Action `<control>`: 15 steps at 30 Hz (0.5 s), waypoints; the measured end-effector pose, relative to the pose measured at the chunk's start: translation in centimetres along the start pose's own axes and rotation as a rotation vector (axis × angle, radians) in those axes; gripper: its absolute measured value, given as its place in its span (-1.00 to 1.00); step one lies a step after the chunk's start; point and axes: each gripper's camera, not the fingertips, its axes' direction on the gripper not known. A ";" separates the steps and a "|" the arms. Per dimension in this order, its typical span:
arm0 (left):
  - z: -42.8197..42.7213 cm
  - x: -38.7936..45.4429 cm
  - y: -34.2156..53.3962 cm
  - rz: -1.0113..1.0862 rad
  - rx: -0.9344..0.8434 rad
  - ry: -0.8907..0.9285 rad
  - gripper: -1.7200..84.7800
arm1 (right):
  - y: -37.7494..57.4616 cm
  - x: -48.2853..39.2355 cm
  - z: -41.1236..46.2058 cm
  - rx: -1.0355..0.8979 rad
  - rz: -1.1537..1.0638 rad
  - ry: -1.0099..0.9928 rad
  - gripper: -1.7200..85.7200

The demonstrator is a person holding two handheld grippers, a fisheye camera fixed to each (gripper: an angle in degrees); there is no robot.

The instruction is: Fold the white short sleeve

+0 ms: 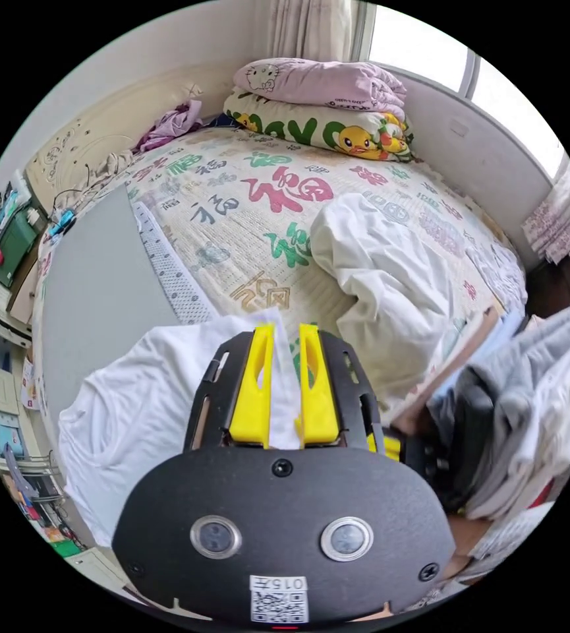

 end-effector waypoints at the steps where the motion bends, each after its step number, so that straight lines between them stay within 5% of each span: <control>1: 2.2 0.2 -0.7 -0.021 -0.005 0.003 -0.81 | -0.2 0.1 0.0 0.000 -0.001 0.000 -0.87; 8: 10.7 -3.6 -0.5 -0.170 -0.024 0.070 -0.88 | -0.9 0.6 0.5 0.006 0.002 -0.001 -0.88; 15: 8.5 -6.8 1.6 -0.162 0.110 0.070 -0.97 | -0.9 0.2 0.9 0.005 -0.022 -0.029 -0.94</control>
